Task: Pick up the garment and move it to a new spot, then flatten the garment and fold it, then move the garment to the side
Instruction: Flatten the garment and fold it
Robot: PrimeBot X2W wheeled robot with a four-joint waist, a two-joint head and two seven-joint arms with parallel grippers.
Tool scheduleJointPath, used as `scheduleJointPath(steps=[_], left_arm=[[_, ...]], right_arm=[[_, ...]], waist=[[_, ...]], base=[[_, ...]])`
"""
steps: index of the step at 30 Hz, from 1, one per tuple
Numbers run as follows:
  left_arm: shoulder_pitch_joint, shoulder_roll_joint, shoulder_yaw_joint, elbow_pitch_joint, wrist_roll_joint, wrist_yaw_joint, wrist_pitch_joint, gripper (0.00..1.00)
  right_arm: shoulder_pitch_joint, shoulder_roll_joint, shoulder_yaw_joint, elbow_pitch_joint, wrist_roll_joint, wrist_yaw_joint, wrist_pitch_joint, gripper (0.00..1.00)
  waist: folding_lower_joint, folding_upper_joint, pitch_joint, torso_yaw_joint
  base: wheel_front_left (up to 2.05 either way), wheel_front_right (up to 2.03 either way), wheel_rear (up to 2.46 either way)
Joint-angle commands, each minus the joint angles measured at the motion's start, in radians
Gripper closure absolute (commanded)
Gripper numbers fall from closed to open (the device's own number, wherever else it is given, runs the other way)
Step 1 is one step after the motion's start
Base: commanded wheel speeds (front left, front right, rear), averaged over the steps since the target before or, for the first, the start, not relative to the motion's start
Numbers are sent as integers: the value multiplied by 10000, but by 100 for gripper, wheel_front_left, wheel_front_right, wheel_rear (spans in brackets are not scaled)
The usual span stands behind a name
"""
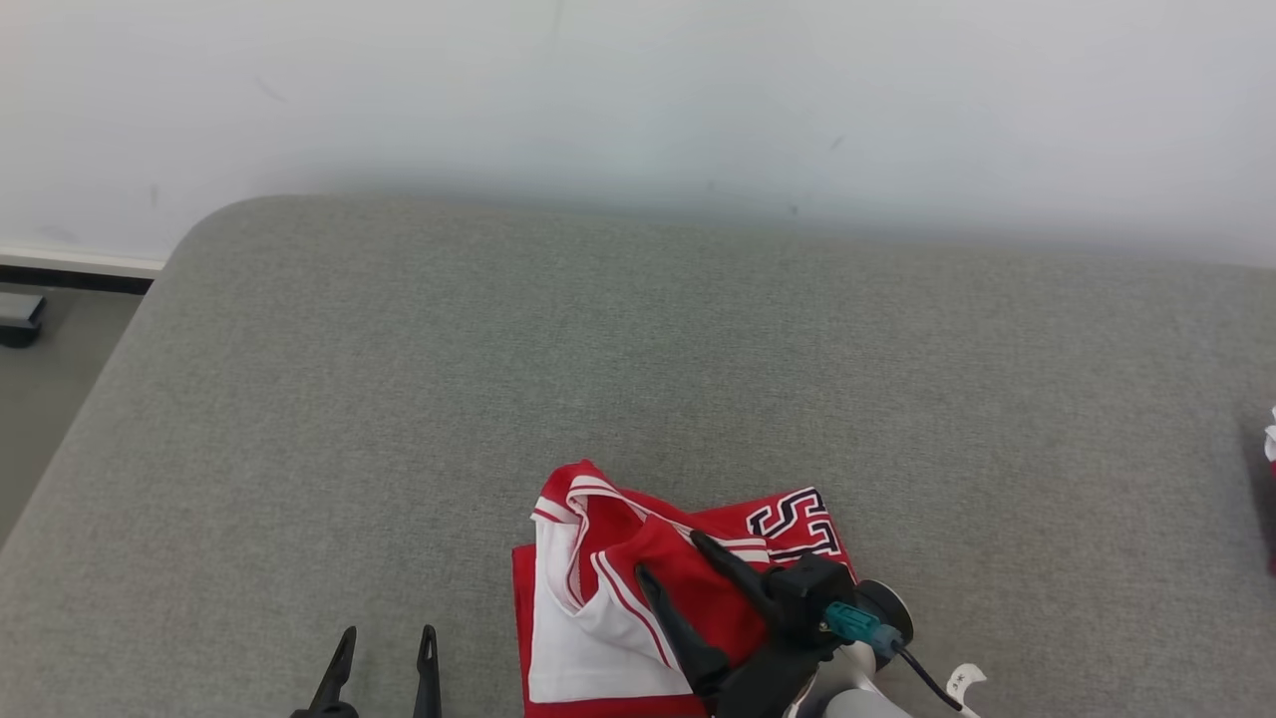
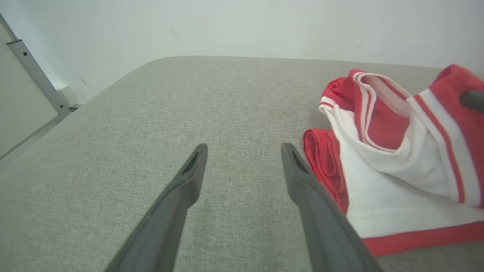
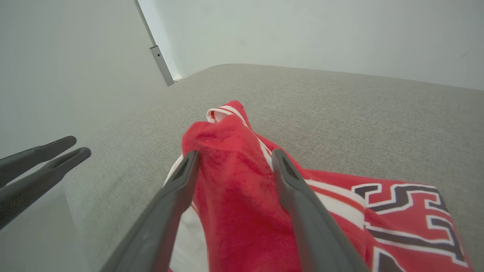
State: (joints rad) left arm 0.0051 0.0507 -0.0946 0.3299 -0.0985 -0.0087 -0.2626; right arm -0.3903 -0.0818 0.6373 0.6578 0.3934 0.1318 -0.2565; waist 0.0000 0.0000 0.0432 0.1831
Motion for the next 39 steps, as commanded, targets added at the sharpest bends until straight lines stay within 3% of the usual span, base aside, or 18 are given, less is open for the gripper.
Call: scheduleJointPath(steps=[1,3,10,11,12,13,15,18,23,30,39], left_arm=[[114,-4,6,5,-16,14,-30,0],[127,-4,17,-1,-22,10,-31,0],[199,-4,106,-59,-47,67,-30,0],[210,-6,105,-65,-57,71,-30,0],[208,-6,89,-66,-62,67,-31,0],[203,-6,90,-68,-62,80,-31,0],[143,-4,74,-73,-74,89,-31,0],[79,-6,113,-100,-57,93,-30,0],[74,-6,208,-118,7,112,-31,0],[24,-3,258,-174,117,131,-31,0],[61,-4,434,-294,259,142,-30,0]], right_arm=[[-42,15,70,36,93,-26,-18,45],[-240,64,365,203,203,-26,-39,100],[-262,-43,2251,-287,1170,-26,-83,100],[-256,-138,2801,-458,1509,-26,-72,90],[-283,-253,3387,-681,1892,-26,-36,27],[-366,-424,3899,-904,2319,-26,-11,0],[-613,-792,4674,-1386,3134,-26,-29,0],[-901,-1293,4951,-1669,3896,-26,-72,0],[-660,-1440,2244,-1438,2836,-26,-84,0],[709,-649,-2014,-1613,-223,-26,-89,0],[2033,161,-4969,-2443,-2210,-26,-89,0]], waist=[[0,0,-12,88],[0,0,-13,149],[0,0,-34,127],[0,0,-38,91],[0,0,-38,60],[0,0,-45,5],[0,0,-42,-85],[0,0,-35,-256],[0,0,-29,-587],[0,0,-66,-910],[0,0,-131,-1311]], base=[[0,0,0],[0,0,0],[0,0,0],[0,0,0],[0,0,0],[0,0,0],[0,0,0],[0,0,0],[0,0,0],[0,0,0],[0,0,0]])
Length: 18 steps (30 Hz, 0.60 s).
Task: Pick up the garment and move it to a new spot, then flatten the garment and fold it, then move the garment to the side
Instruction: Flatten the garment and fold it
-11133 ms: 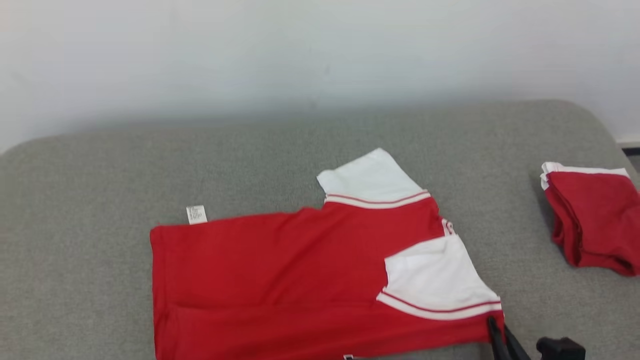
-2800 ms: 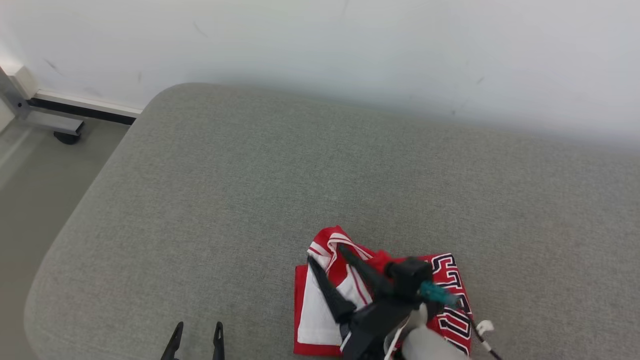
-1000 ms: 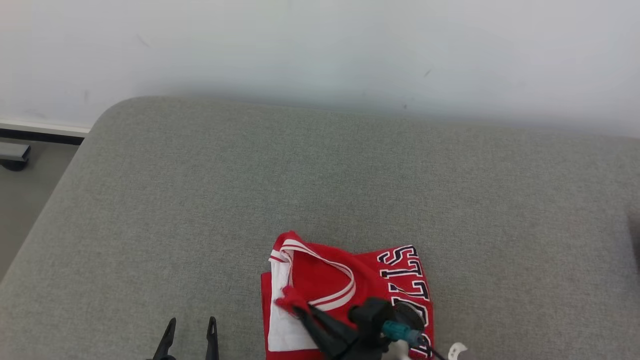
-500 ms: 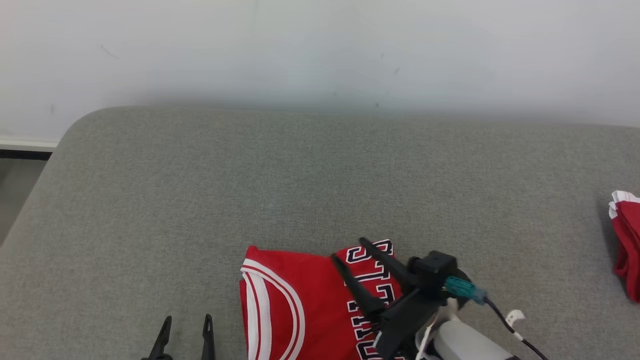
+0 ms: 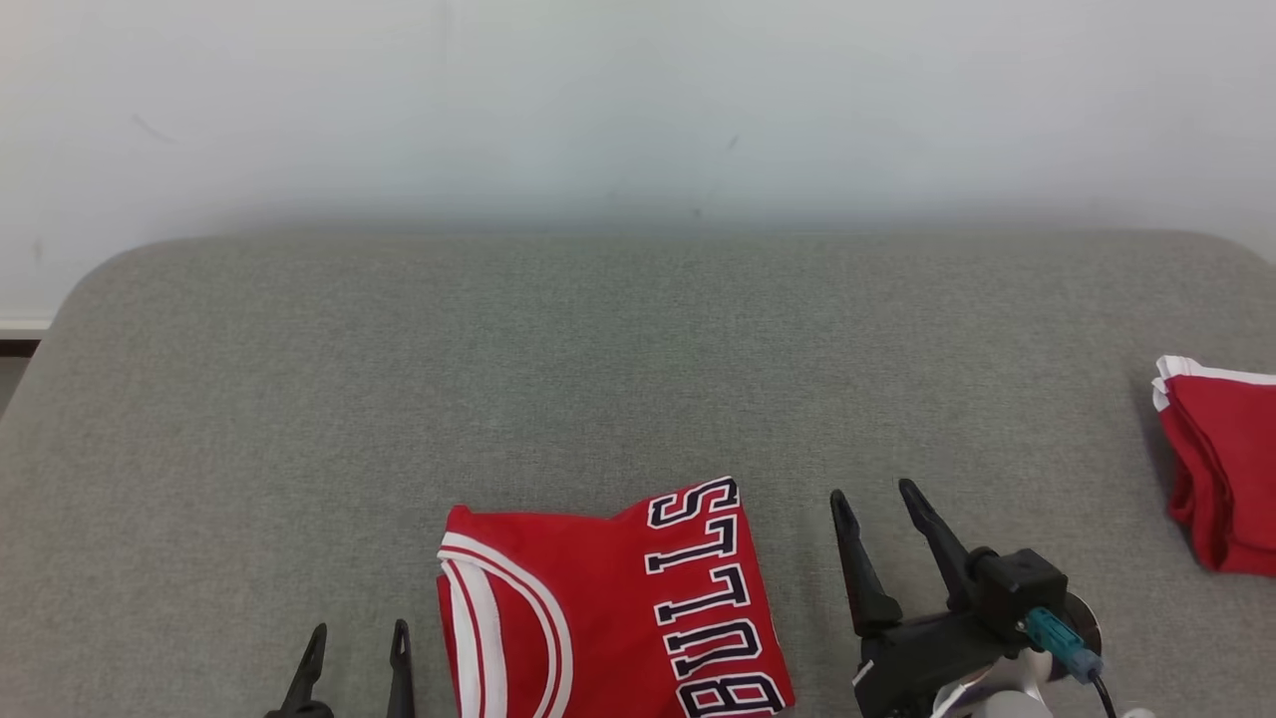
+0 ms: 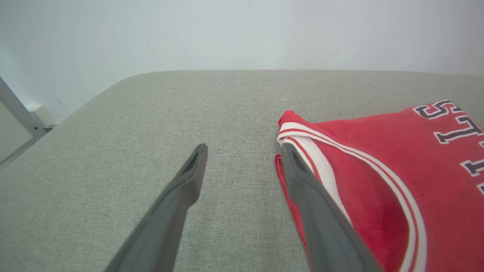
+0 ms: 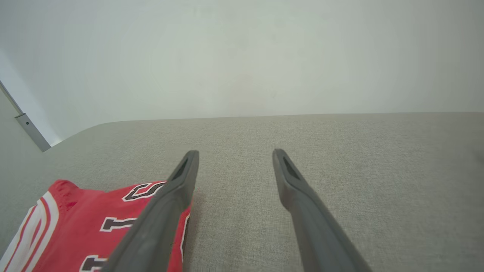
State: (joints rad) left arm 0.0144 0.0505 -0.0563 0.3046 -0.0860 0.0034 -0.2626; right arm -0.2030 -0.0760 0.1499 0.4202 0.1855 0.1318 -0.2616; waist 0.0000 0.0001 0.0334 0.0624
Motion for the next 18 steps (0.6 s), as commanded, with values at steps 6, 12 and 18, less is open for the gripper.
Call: scheduleJointPath(steps=[6,12,18], left_arm=[[103,-1,219,-162,192,8,-30,0],[318,-1,461,-417,258,44,-31,0],[552,-4,750,-599,349,4,-30,0]], right_arm=[[642,230,-673,-252,-468,-26,-39,0],[1054,270,-826,-395,-417,-26,-39,0],[1290,268,-759,-467,-257,-26,-40,0]], waist=[[0,-1,-139,-393],[0,-1,-251,-741],[0,-1,-389,-1004]], base=[[0,0,0],[0,0,0],[0,0,0]])
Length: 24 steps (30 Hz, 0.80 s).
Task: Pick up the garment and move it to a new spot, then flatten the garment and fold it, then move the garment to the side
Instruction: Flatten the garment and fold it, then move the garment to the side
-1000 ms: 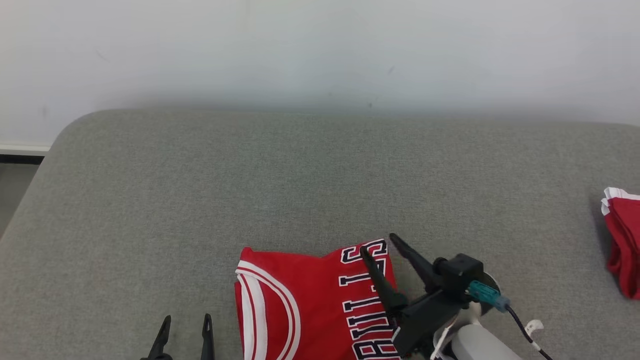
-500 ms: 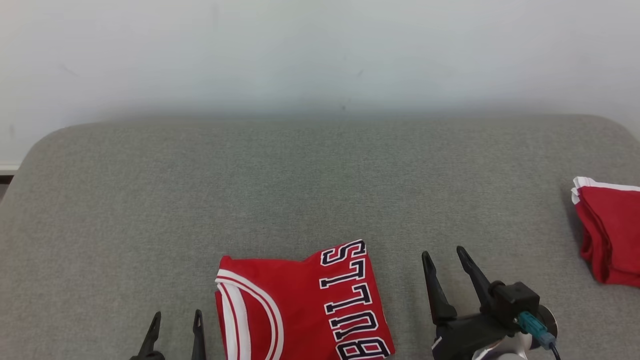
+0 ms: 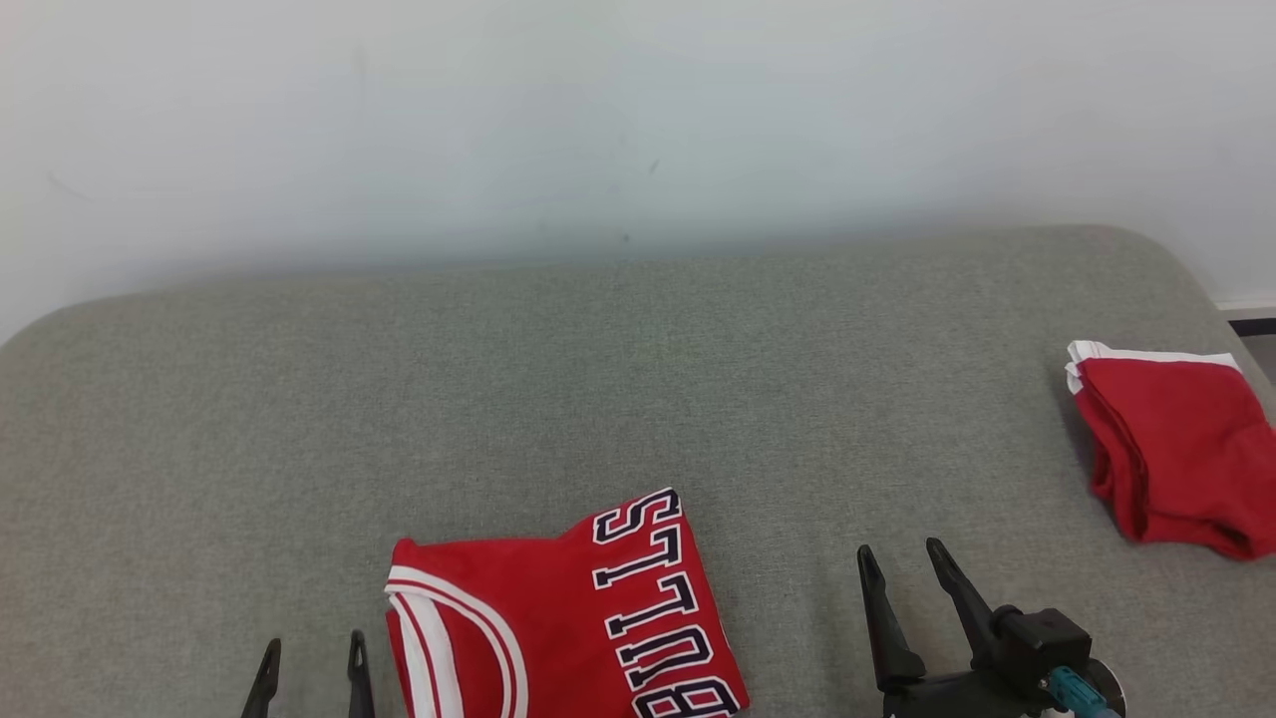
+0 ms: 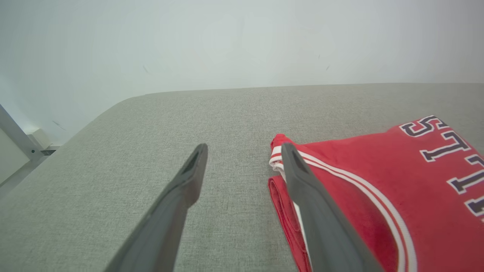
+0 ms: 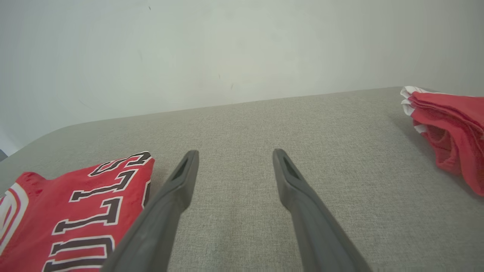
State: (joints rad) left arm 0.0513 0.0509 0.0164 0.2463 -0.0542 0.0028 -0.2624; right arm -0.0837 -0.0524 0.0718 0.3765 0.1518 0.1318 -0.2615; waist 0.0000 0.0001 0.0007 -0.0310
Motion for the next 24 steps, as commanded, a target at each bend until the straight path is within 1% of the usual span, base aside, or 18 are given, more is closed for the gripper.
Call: scheduleJointPath(steps=[1,7,14,17,20,24], left_arm=[[220,-8,43,-49,42,31,-33,0],[326,-5,160,-175,123,-22,-33,0],[330,-6,154,-163,34,-98,-33,0],[307,-6,50,-208,-8,-87,-33,0],[258,-6,-151,-211,-77,-87,-33,0],[24,-5,-417,-231,-87,-87,-31,0]], right_arm=[[123,33,11,-42,101,-26,-42,0],[215,34,78,-59,118,-26,-42,0],[223,34,280,4,222,-26,-42,0],[178,34,552,58,367,-26,-42,0],[-84,34,1197,199,783,-26,-41,0],[-541,30,1793,616,1091,-26,-41,0]], waist=[[0,-1,-88,-102],[0,-1,-173,-152],[0,-1,-111,-30],[0,-1,11,89],[0,-1,228,330],[0,-1,680,717]], base=[[0,0,0],[0,0,0],[0,0,0],[0,0,0],[0,0,0],[0,0,0]])
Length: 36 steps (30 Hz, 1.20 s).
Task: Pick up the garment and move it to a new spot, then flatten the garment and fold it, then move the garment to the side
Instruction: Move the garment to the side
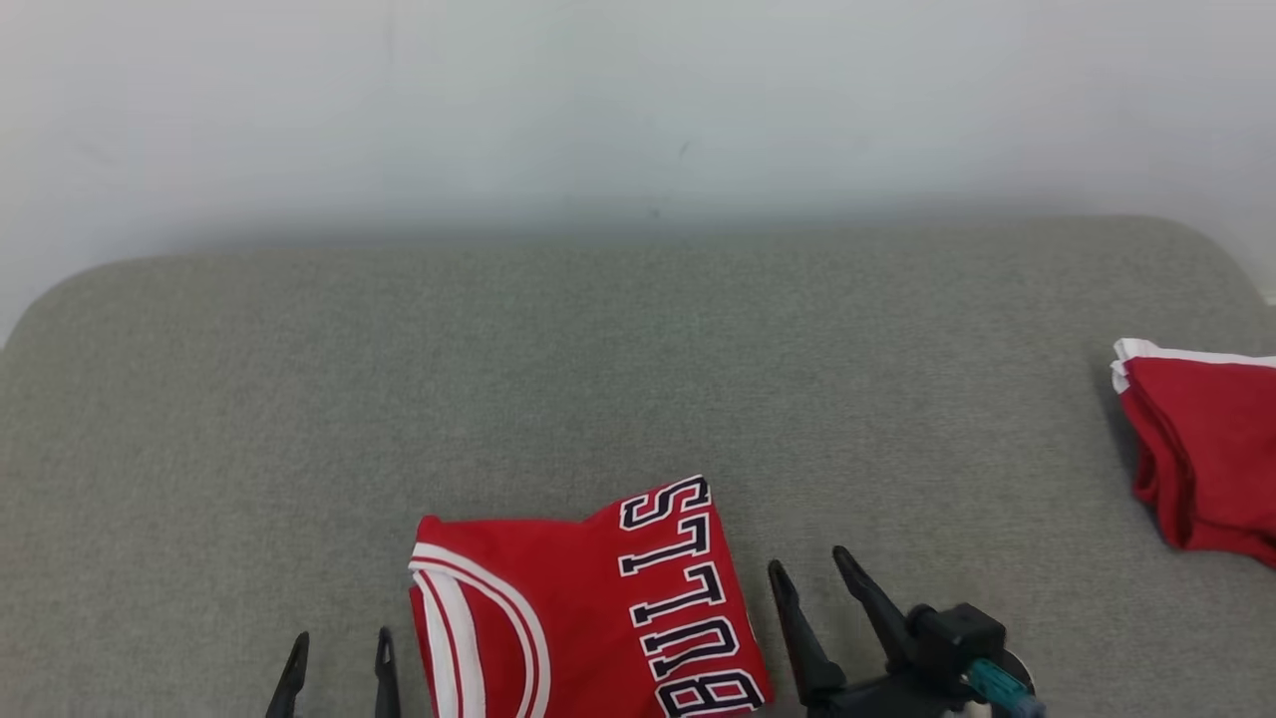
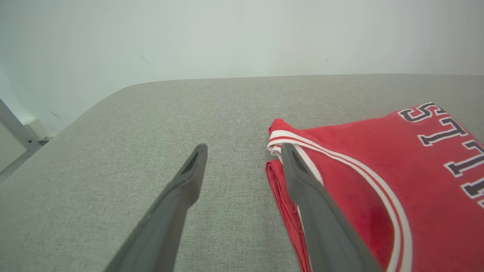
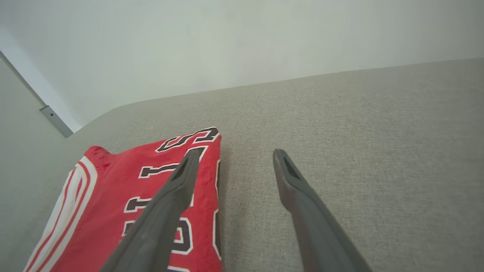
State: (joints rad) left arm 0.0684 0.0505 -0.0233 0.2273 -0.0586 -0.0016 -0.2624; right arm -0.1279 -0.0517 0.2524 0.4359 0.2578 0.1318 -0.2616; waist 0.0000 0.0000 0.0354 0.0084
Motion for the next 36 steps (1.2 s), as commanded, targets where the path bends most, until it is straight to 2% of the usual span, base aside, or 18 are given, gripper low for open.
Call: scheduleJointPath(steps=[1,6,10,14,15,16,17,21,25,28,36], left_arm=[[-204,-1,-77,-58,-45,-44,-33,0],[-489,-1,-336,-72,-35,-32,-31,0],[-654,-3,-510,-98,-48,66,-33,0],[-744,-3,-538,-92,-74,106,-33,0],[-738,-4,-528,-88,-92,107,-33,0],[-722,-3,-504,-98,-100,127,-33,0],[-734,-3,-498,-111,-95,140,-33,0],[-752,-1,-465,-170,54,71,-33,0],[-726,2,-378,-156,139,61,-31,0],[-837,-1,-388,-168,181,62,-31,0],[-1093,42,-259,-48,373,-119,-33,0]], right_arm=[[-243,22,116,154,108,-26,-39,0],[-778,19,462,819,341,-26,-39,0],[-1175,21,685,1895,641,-26,-22,0],[-1578,26,1128,2538,1049,-27,-19,0],[-1644,24,1192,2618,1099,-27,-17,15],[-1732,22,1208,2667,1096,-27,-16,95],[-1791,23,1156,2647,1086,-27,-16,100],[-1780,-3,635,2454,1006,-27,-20,100],[-1580,-11,197,2333,859,-28,-22,100],[-1439,-16,-117,2249,789,-30,-22,100],[-1337,9,-659,2016,740,-28,-23,100]], waist=[[0,0,442,429],[0,0,902,891],[0,0,1214,1256],[0,0,1368,1418],[0,0,1384,1419],[0,0,1404,1398],[0,0,1409,1355],[0,0,1302,930],[0,0,1129,91],[0,0,1083,-713],[0,0,1293,-3475]], base=[[0,0,0],[0,0,0],[0,0,0],[0,0,0],[0,0,0],[0,0,0],[0,0,0],[0,0,0],[0,0,0],[0,0,0],[0,0,0]])
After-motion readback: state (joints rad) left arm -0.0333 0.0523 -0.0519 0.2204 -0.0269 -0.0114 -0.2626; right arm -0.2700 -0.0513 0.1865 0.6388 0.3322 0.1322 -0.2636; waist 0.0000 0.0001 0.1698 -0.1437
